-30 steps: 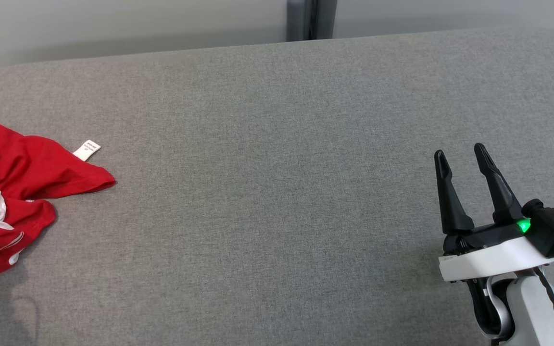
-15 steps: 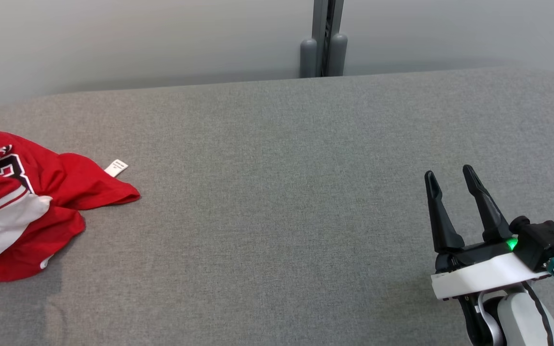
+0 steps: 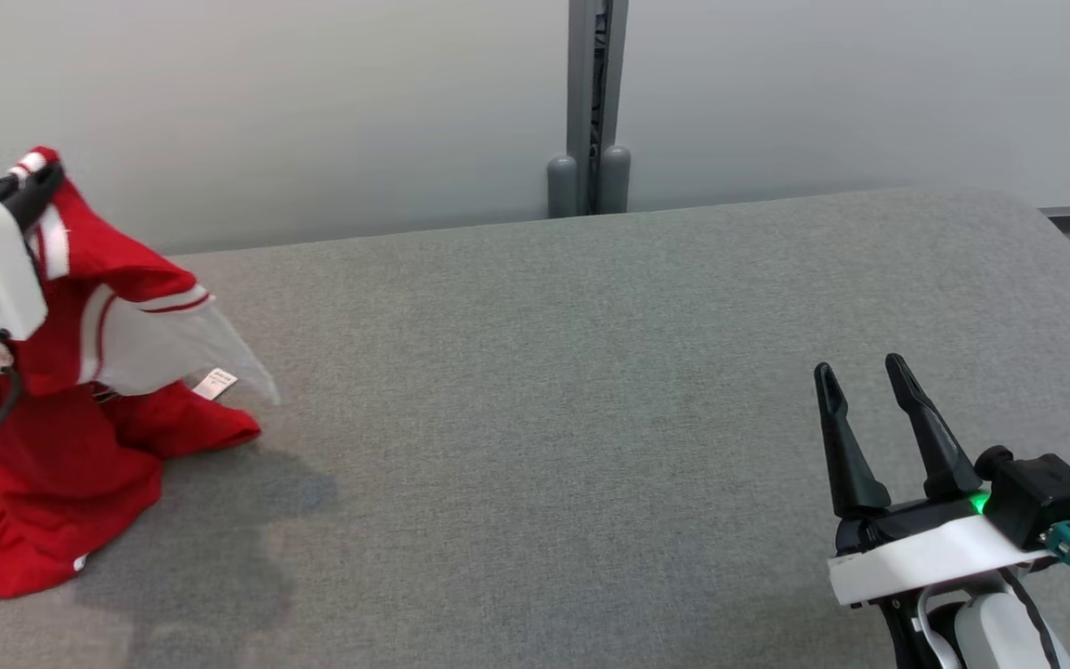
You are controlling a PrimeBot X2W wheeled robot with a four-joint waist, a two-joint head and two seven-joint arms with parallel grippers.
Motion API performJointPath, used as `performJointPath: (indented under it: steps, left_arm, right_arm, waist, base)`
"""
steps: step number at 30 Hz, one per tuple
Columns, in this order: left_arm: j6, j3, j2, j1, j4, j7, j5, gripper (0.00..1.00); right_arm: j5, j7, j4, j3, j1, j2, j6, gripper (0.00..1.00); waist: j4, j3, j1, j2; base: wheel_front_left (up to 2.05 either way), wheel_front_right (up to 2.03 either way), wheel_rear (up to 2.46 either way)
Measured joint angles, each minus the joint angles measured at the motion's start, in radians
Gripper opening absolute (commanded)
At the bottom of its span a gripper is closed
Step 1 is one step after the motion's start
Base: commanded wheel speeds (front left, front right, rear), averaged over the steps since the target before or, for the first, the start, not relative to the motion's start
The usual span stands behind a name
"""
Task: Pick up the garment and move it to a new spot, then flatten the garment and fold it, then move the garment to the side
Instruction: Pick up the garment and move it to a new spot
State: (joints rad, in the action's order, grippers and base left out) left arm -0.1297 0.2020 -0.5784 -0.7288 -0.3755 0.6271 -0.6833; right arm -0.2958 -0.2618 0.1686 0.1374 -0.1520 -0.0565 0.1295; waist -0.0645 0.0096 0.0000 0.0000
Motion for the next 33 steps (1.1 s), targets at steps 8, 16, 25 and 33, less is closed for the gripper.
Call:
performJointPath:
  steps: [8,16,25,33]
  left_arm:
    - [0.009,0.056,0.096,0.023,0.225,0.046,-0.056,0.00]
    - [0.053,0.126,0.237,0.062,0.293,0.027,-0.074,0.00]
    - [0.050,0.224,0.365,0.050,0.171,-0.026,-0.053,0.00]
    - [0.041,0.252,0.467,-0.046,-0.050,-0.185,-0.008,0.00]
  right_arm:
    - [-0.001,0.000,-0.014,-0.027,0.003,0.003,0.000,1.00]
    - [-0.010,0.000,-0.023,-0.041,-0.009,0.007,0.000,1.00]
    - [-0.041,0.000,-0.029,-0.042,-0.036,0.008,0.000,1.00]
    - [-0.080,0.000,-0.035,-0.021,-0.047,0.008,0.000,1.00]
  waist:
    - [-0.079,-0.002,0.0000,0.0000]
    - [-0.184,0.035,0.0000,0.0000]
    - [-0.315,0.096,0.0000,0.0000]
    - [-0.408,0.164,0.0000,0.0000]
  base:
    - [0.00,0.00,0.00]
    - [0.00,0.00,0.00]
    - [0.00,0.00,0.00]
    - [0.00,0.00,0.00]
